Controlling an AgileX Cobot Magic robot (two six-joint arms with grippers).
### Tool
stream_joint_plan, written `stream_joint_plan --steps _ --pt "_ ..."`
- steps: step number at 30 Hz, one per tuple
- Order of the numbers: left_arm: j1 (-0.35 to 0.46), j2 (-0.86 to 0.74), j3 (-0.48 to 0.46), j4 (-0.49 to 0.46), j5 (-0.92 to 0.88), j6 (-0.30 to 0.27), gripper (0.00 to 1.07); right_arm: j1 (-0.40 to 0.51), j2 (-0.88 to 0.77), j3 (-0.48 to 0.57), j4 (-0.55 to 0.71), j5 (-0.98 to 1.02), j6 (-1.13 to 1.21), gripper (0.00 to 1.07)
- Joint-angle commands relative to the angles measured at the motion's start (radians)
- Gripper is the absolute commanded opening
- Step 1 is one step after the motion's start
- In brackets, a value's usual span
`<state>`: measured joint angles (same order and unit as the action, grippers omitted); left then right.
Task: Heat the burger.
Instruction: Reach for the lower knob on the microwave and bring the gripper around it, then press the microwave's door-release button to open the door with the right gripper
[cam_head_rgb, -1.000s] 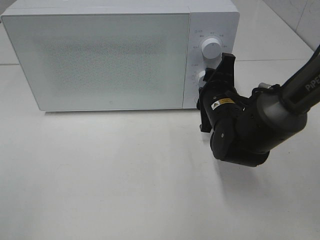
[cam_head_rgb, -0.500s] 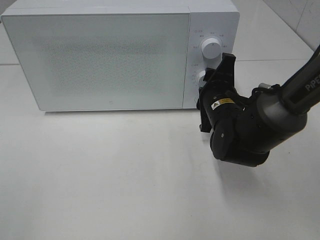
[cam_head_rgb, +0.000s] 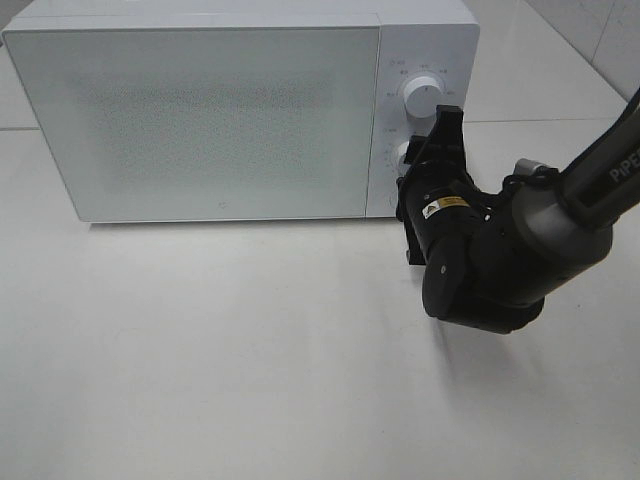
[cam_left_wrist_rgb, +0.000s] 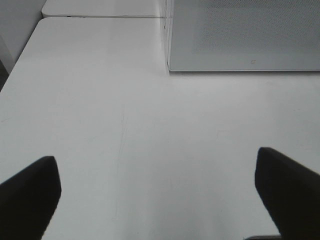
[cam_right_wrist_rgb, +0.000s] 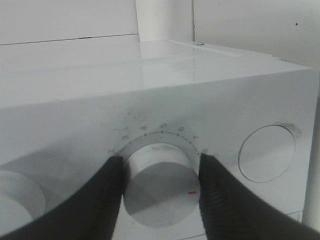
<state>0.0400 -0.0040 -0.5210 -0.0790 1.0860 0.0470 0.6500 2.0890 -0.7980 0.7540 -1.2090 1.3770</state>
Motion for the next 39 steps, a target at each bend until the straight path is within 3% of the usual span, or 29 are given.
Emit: stream_joint_plan --steps 1,5,10,21,23,26,28,31,34,39 --pt "0.003 -0.018 0.003 0.002 -0.014 -0.001 0.98 0.003 -0.010 -0.022 -0.044 -0.147 -0.038 0.46" --pt "0.003 -0.018 0.003 0.002 -0.014 -0.001 0.98 0.003 -0.010 -0.012 -0.026 -0.152 -0.073 0.63" --pt "0.003 -0.018 0.003 0.002 -0.014 -0.001 0.98 0.005 -0.011 0.012 -0.035 -0.102 -0.074 0.75" --pt "0.003 -0.018 0.003 0.002 -0.014 -0.001 0.98 0.005 -0.107 0.095 -0.166 0.048 -0.221 0.76" --pt "0.003 -0.018 0.003 0.002 -0.014 -0.001 0.98 0.005 -0.163 0.139 -0.225 0.178 -0.331 0.75" --pt "0.003 -0.018 0.003 0.002 -0.014 -0.001 0.98 0.005 -0.180 0.151 -0.235 0.221 -0.371 0.75" --pt "0.003 -0.018 0.003 0.002 -0.014 -0.001 0.98 0.002 -0.254 0.182 -0.250 0.397 -0.589 0.75" --pt "0.003 -0.018 0.003 0.002 -0.014 -0.001 0.98 0.002 -0.314 0.185 -0.250 0.547 -0.790 0.75" --pt "0.003 -0.018 0.003 0.002 -0.014 -0.001 0.98 0.002 -0.334 0.184 -0.250 0.593 -0.849 0.75" --pt "0.003 -0.018 0.003 0.002 -0.014 -0.001 0.98 0.002 -0.452 0.183 -0.248 0.885 -1.250 0.75"
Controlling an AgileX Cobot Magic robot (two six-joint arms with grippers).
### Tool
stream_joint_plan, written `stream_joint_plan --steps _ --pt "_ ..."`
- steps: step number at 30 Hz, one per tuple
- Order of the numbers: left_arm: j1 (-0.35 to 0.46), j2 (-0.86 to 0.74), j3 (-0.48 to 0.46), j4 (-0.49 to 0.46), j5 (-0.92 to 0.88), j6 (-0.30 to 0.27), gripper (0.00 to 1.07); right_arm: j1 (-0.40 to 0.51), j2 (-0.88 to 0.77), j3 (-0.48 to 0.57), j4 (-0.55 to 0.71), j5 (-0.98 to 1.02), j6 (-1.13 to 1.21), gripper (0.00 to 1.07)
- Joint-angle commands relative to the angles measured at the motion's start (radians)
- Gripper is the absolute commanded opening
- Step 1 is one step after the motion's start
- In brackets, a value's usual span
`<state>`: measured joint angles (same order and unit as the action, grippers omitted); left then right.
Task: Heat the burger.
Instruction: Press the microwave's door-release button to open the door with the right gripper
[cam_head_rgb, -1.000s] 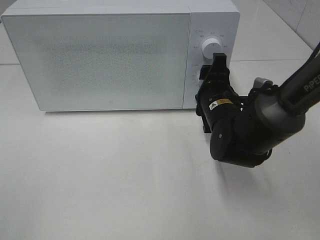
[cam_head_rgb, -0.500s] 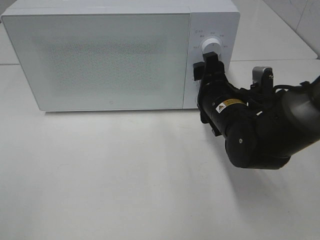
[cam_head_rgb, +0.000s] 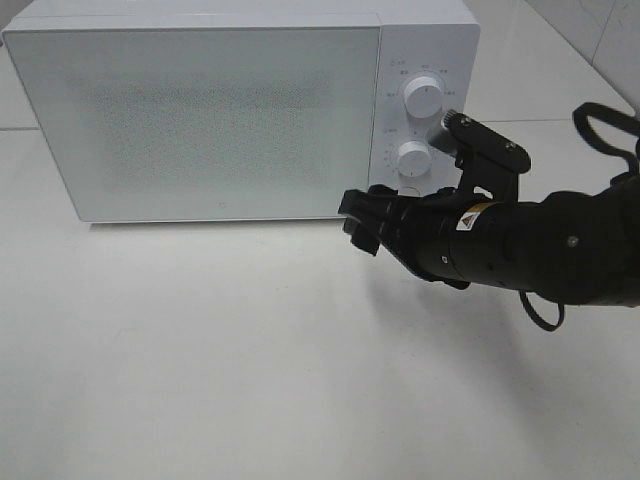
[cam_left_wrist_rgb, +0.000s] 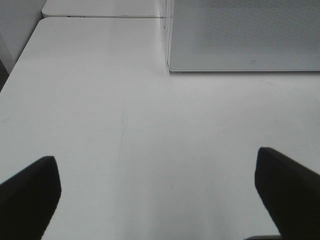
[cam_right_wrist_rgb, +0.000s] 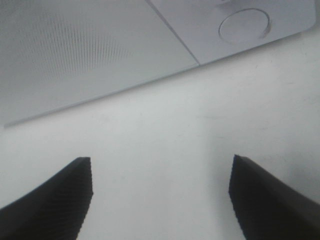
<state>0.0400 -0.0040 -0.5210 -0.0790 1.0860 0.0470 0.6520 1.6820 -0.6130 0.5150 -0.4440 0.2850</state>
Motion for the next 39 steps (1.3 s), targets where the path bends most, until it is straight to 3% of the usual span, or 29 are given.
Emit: stream_joint_plan --steps 1,10,14,23,39 --pt "0.003 -0.018 0.003 0.002 -0.014 -0.001 0.98 0.000 -0.045 -0.002 -0.009 0.120 -0.158 0.75" --pt "0.003 -0.018 0.003 0.002 -0.014 -0.001 0.98 -0.011 -0.135 -0.033 -0.037 0.490 -0.397 0.75" --pt "0.003 -0.018 0.003 0.002 -0.014 -0.001 0.98 -0.012 -0.171 -0.087 -0.182 0.719 -0.386 0.75" --pt "0.003 -0.018 0.003 0.002 -0.014 -0.001 0.98 -0.012 -0.272 -0.146 -0.410 1.032 -0.285 0.75" --pt "0.003 -0.018 0.003 0.002 -0.014 -0.001 0.98 -0.012 -0.534 -0.153 -0.423 1.389 -0.285 0.75"
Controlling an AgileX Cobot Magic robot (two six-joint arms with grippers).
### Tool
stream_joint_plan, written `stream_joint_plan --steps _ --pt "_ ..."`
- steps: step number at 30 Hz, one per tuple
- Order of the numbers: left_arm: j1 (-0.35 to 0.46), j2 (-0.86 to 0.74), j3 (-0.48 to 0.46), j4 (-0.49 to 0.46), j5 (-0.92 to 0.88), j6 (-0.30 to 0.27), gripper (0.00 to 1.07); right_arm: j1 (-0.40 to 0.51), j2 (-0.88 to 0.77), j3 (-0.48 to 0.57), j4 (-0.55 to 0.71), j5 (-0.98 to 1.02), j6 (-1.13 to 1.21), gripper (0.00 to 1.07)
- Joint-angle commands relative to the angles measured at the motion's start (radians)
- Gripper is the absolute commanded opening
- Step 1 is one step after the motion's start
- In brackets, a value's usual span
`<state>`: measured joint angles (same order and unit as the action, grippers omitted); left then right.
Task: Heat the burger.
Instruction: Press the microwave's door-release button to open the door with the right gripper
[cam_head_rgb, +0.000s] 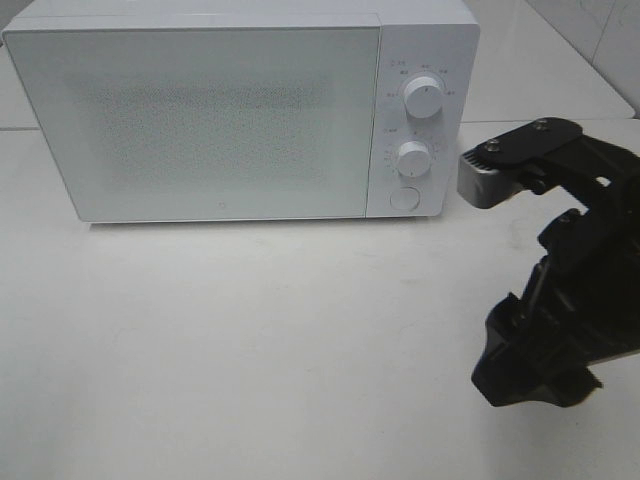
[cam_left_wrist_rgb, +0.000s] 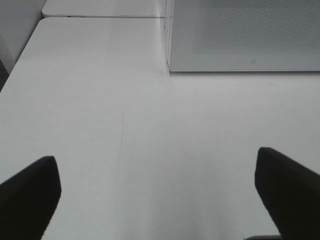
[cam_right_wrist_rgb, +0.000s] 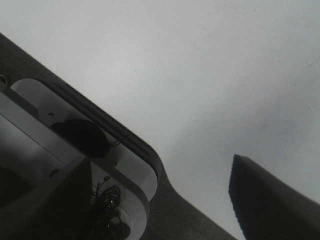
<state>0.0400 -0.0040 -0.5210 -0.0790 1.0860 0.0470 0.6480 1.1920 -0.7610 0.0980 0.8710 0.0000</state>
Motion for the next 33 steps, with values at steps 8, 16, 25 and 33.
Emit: stream_joint_plan --steps 8,16,25,33 --pt "0.003 -0.018 0.003 0.002 -0.014 -0.001 0.98 -0.008 -0.235 -0.003 -0.021 0.219 0.000 0.75" --pt "0.003 -0.018 0.003 0.002 -0.014 -0.001 0.98 -0.084 -0.394 0.045 -0.062 0.232 0.049 0.75" --pt "0.003 -0.018 0.003 0.002 -0.014 -0.001 0.98 -0.287 -0.594 0.116 -0.065 0.242 0.039 0.75" --pt "0.003 -0.018 0.003 0.002 -0.014 -0.001 0.98 -0.409 -0.790 0.116 -0.121 0.250 0.039 0.75"
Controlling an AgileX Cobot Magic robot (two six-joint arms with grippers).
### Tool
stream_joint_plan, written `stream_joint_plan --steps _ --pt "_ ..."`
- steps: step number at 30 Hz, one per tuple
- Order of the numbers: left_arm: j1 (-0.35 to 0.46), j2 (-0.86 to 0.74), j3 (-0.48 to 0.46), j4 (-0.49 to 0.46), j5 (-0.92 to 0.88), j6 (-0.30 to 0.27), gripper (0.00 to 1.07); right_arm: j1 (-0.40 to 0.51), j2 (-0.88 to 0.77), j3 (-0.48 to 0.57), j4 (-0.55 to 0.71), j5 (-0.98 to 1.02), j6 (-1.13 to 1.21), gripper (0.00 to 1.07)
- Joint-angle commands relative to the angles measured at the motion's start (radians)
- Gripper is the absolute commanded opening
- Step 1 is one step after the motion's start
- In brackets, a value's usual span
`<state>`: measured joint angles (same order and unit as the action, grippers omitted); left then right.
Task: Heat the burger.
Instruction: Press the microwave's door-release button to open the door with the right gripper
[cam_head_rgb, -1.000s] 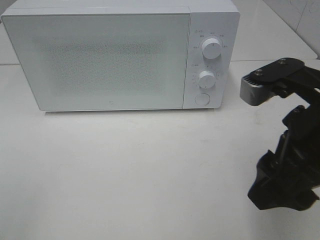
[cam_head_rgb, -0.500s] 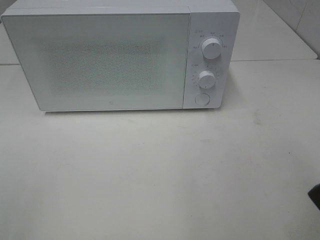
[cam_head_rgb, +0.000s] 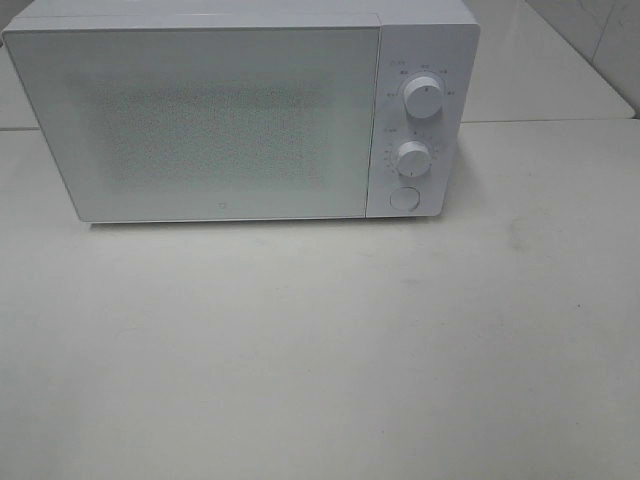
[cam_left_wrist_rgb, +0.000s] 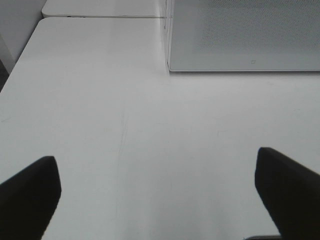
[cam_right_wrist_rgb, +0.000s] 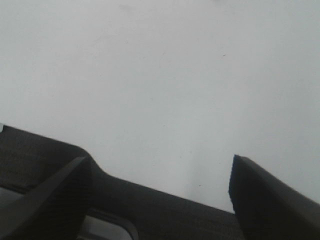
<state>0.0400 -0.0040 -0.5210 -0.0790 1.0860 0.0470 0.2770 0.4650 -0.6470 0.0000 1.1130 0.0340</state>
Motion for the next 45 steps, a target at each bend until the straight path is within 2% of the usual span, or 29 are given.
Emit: stream_joint_plan --steps 1,8,11,19,22,41,45 --pt "0.003 -0.018 0.003 0.002 -0.014 -0.001 0.98 -0.051 -0.089 0.002 -0.030 0.008 0.005 0.75" --pt "0.003 -0.018 0.003 0.002 -0.014 -0.001 0.98 -0.103 -0.227 0.011 -0.060 0.006 0.005 0.75" --pt "0.003 -0.018 0.003 0.002 -0.014 -0.001 0.98 -0.125 -0.329 0.074 -0.068 -0.008 0.005 0.75" --pt "0.003 -0.018 0.003 0.002 -0.014 -0.001 0.98 -0.125 -0.462 0.149 -0.066 -0.119 0.005 0.75" --pt "0.003 -0.018 0.003 0.002 -0.014 -0.001 0.98 -0.125 -0.502 0.145 -0.067 -0.120 0.005 0.75" --pt "0.003 -0.006 0.003 0.003 -0.014 -0.001 0.98 -0.125 -0.500 0.145 -0.066 -0.121 0.004 0.75" --pt "0.003 -0.006 0.003 0.003 -0.014 -0.001 0.98 -0.125 -0.476 0.113 -0.060 -0.151 0.023 0.75"
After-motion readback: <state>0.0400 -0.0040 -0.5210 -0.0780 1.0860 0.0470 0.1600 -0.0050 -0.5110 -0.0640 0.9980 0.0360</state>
